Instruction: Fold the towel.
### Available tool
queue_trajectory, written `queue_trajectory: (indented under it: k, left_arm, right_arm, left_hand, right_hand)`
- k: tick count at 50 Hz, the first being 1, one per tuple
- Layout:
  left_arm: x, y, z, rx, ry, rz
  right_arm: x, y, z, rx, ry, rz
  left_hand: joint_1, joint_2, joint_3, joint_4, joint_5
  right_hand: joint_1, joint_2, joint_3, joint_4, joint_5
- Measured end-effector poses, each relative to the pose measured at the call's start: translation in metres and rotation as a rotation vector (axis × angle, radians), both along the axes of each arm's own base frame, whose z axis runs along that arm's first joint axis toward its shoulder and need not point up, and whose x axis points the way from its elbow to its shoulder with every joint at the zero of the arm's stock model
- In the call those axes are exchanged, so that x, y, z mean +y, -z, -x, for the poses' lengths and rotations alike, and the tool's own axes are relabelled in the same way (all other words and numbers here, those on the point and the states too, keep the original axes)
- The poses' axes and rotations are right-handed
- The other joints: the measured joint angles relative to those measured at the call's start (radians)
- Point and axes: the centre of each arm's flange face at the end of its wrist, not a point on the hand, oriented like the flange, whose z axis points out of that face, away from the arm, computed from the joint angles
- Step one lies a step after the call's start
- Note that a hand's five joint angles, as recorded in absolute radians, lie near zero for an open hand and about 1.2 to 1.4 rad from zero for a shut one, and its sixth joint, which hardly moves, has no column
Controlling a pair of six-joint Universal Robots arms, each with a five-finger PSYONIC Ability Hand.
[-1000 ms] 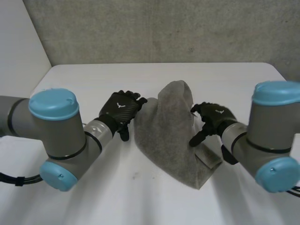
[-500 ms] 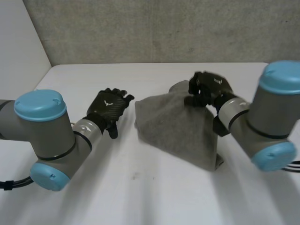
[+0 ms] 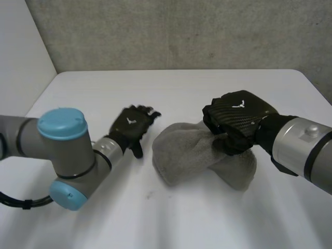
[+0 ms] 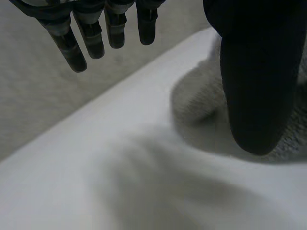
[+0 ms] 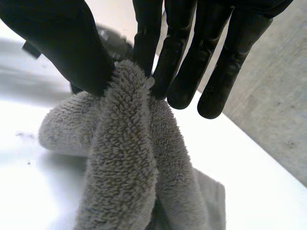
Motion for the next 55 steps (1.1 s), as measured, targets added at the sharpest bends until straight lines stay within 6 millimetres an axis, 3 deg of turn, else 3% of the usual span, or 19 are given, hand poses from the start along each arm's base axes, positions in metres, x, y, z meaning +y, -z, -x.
queue_trajectory:
  k: [4,9,15,18,19,21,23,29,30,33,39,44,45,48,51,55]
  left_arm:
    - [0.006,0.02,0.008,-0.014,0.061,-0.043]
    - [0.009,0.028,0.016,-0.011,0.093,-0.045]
    - [0.017,0.026,0.029,0.007,0.129,-0.022]
    - [0.024,0.024,0.035,0.016,0.158,-0.017]
    - [0.028,0.022,0.037,0.022,0.174,-0.016]
    - [0.032,0.019,0.04,0.028,0.188,-0.013]
    - [0.038,0.01,0.044,0.044,0.205,0.001]
    - [0.033,-0.016,0.039,0.07,0.136,0.069]
    - [0.025,-0.031,0.031,0.082,0.064,0.116]
    - [0.015,-0.054,0.017,0.099,-0.046,0.178]
    - [0.011,-0.102,-0.014,0.142,-0.196,0.28]
    - [0.032,-0.133,-0.03,0.174,-0.215,0.329]
    - [0.044,-0.144,-0.035,0.185,-0.209,0.342]
    - [0.06,-0.154,-0.04,0.196,-0.194,0.351]
    - [0.075,-0.157,-0.044,0.194,-0.176,0.342]
    - [0.089,-0.147,-0.047,0.162,-0.155,0.287]
  right_arm:
    - [0.003,-0.003,0.006,-0.011,0.017,0.015]
    - [0.004,0.0,0.009,-0.012,0.026,0.013]
    - [0.0,0.004,0.012,-0.016,0.044,0.025]
    - [-0.007,0.004,0.015,-0.021,0.066,0.041]
    - [-0.011,0.004,0.017,-0.025,0.079,0.05]
    - [-0.015,0.003,0.019,-0.029,0.092,0.062]
    - [-0.026,0.001,0.024,-0.042,0.121,0.09]
    - [-0.037,-0.003,0.026,-0.064,0.144,0.134]
    - [-0.04,-0.006,0.025,-0.074,0.146,0.153]
    - [-0.044,-0.009,0.023,-0.091,0.148,0.174]
    - [-0.056,-0.016,0.02,-0.148,0.17,0.2]
    - [-0.065,-0.021,0.019,-0.205,0.2,0.209]
    - [-0.068,-0.023,0.018,-0.225,0.208,0.211]
    - [-0.072,-0.021,0.016,-0.242,0.214,0.204]
    - [-0.078,-0.013,0.01,-0.247,0.212,0.181]
    - [-0.086,0.005,-0.003,-0.231,0.195,0.135]
  left_hand:
    - [0.0,0.0,0.0,0.0,0.0]
    - [0.026,0.032,0.032,0.031,0.002]
    - [0.537,0.531,0.53,0.53,0.499]
    - [0.537,0.531,0.53,0.53,0.499]
    - [0.805,0.82,0.813,0.814,0.779]
    - [0.845,0.866,0.853,0.853,0.816]
    - [0.939,0.996,0.986,0.99,0.94]
    - [0.96,1.031,1.029,1.032,0.971]
    - [0.963,1.037,1.035,1.039,0.977]
    - [0.966,1.039,1.038,1.042,0.98]
    - [0.966,1.042,1.044,1.046,0.981]
    - [0.966,1.042,1.045,1.046,0.985]
    - [0.966,1.043,1.045,1.046,0.985]
    - [0.966,1.043,1.046,1.046,0.985]
    - [0.966,1.043,1.046,1.046,0.985]
    - [0.966,1.043,1.046,1.046,0.985]
  right_hand:
    - [0.0,0.0,0.0,0.0,0.0]
    - [0.0,0.0,0.0,0.0,0.0]
    - [0.0,0.0,0.0,0.0,0.0]
    - [0.0,0.0,0.0,0.0,0.0]
    - [0.0,0.0,0.0,0.0,0.0]
    - [0.0,0.0,0.0,0.001,0.0]
    - [0.0,0.0,0.0,0.004,0.0]
    - [0.0,0.0,0.0,0.004,0.0]
    - [0.0,0.0,0.0,0.004,0.0]
    - [0.0,0.0,0.0,0.004,0.0]
    - [0.0,0.0,0.0,0.004,0.0]
    - [0.0,0.0,0.0,0.004,0.0]
    - [0.0,0.0,0.0,0.004,0.0]
    - [0.0,0.0,0.0,0.004,0.0]
    - [0.0,0.0,0.0,0.004,0.0]
    - [0.014,0.0,0.0,0.004,0.011]
